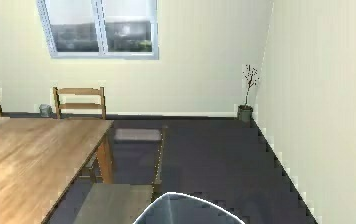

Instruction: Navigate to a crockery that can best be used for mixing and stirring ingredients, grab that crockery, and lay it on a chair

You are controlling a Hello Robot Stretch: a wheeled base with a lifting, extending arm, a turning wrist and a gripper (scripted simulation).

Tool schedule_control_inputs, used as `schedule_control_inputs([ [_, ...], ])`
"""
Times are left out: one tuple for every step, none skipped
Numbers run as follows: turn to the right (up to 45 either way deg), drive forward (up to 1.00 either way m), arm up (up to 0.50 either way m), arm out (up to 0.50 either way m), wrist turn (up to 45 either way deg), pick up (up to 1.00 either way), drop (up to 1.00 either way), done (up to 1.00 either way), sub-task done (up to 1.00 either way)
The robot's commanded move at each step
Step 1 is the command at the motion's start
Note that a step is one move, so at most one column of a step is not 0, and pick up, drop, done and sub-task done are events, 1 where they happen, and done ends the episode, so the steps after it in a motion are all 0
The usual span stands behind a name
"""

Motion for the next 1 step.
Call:
schedule_control_inputs([
  [-45.0, 0.00, 0.00, 0.00, 0.0, 0.00, 0.00, 0.00, 0.00],
])
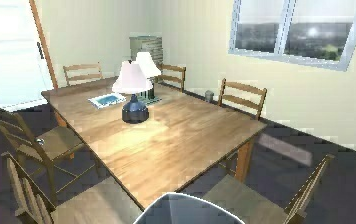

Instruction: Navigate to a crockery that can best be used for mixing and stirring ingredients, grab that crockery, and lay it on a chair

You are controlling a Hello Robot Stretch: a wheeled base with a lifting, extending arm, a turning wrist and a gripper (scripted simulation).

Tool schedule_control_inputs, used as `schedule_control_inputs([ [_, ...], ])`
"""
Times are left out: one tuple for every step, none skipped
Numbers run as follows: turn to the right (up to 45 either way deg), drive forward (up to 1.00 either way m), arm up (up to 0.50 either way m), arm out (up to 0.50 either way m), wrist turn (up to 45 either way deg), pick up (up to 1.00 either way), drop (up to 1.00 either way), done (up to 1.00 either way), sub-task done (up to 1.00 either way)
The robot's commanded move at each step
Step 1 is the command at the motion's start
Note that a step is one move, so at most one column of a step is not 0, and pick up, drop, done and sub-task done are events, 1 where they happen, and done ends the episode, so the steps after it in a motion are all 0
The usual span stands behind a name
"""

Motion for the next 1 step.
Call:
schedule_control_inputs([
  [-15.0, 0.00, 0.00, 0.00, 0.0, 0.00, 0.00, 0.00, 0.00],
])
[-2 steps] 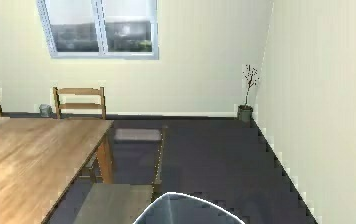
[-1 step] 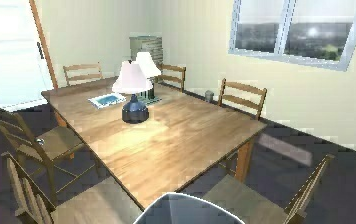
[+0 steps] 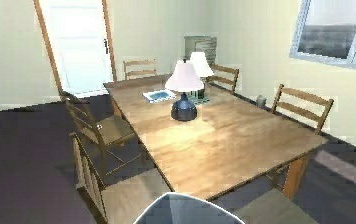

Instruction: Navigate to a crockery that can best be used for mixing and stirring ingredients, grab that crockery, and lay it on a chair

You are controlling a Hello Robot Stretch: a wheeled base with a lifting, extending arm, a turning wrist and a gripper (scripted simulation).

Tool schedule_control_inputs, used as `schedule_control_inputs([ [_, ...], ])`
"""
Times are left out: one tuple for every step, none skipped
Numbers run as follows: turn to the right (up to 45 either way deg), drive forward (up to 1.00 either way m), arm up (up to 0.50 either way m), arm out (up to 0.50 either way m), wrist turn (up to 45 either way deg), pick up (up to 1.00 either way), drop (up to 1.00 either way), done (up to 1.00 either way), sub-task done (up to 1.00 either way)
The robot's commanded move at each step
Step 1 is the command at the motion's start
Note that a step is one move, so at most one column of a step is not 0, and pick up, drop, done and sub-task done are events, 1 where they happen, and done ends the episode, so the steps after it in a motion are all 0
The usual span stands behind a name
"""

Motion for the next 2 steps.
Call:
schedule_control_inputs([
  [45.0, 0.00, 0.00, 0.00, 0.0, 0.00, 0.00, 0.00, 0.00],
  [45.0, 0.00, 0.00, 0.00, 0.0, 0.00, 0.00, 0.00, 0.00],
])
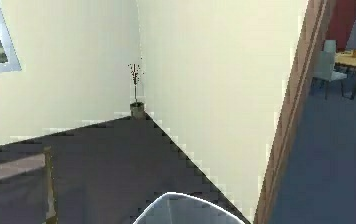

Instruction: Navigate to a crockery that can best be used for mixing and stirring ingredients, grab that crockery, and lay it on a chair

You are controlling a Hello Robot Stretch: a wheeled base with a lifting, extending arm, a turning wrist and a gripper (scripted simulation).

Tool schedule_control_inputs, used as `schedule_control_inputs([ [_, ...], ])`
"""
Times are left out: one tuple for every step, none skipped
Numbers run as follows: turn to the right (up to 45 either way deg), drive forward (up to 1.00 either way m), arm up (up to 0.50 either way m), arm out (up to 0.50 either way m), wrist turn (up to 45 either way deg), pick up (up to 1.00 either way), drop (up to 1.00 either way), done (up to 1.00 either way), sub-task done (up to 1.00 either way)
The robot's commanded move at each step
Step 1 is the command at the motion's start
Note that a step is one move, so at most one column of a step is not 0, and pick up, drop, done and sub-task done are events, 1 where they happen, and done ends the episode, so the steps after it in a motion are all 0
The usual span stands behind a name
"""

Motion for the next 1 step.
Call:
schedule_control_inputs([
  [9.0, 0.00, 0.00, 0.00, 0.0, 0.00, 0.00, 0.00, 0.00],
])
